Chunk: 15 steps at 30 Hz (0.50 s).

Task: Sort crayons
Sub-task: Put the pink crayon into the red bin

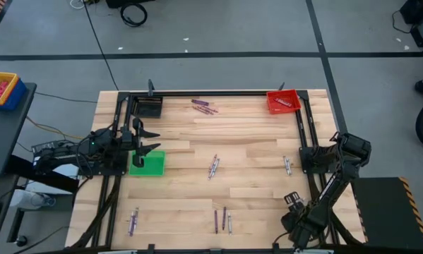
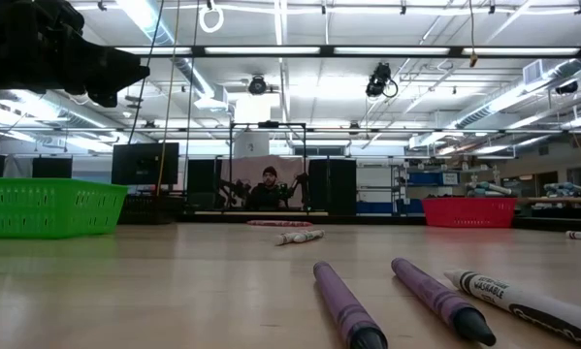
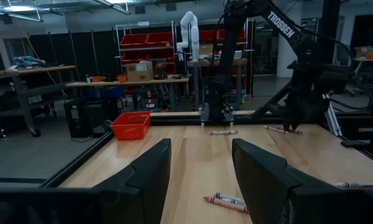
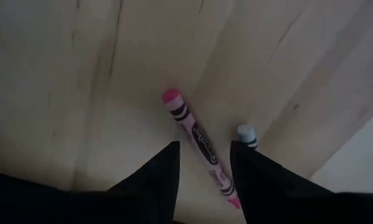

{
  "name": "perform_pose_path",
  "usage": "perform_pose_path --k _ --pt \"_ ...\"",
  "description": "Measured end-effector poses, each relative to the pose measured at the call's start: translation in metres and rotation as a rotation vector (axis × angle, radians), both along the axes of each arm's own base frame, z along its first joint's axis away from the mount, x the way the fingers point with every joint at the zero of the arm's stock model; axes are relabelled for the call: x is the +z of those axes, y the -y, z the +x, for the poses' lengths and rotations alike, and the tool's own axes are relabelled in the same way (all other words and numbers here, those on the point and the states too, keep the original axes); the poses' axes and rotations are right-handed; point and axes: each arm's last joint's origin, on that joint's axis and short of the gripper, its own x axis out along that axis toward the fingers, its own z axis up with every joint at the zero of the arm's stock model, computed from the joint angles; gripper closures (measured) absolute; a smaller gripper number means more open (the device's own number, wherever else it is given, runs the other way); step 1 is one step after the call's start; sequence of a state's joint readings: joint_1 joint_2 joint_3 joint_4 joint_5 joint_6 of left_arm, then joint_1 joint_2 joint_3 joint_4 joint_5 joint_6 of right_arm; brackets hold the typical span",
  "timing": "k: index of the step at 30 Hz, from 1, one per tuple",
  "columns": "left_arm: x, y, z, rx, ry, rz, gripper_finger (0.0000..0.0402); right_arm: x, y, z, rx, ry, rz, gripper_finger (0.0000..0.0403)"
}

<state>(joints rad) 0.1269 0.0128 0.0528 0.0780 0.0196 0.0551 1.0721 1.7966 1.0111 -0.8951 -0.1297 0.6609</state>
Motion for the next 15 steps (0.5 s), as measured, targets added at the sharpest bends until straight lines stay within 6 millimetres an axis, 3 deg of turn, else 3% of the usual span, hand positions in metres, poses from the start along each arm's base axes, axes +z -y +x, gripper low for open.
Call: perform_pose_path --k 6,15 --pt "0.0 0.0 0.0 0.0 0.0 0.0 0.0218 -0.008 0.0048 -0.0025 0.065 0.009 0.023 0.0262" --pt "0.0 0.0 0.0 0.0 0.0 0.0 0.0218 -0.0088 0.0059 -0.0029 0.053 0.003 0.006 0.0318"
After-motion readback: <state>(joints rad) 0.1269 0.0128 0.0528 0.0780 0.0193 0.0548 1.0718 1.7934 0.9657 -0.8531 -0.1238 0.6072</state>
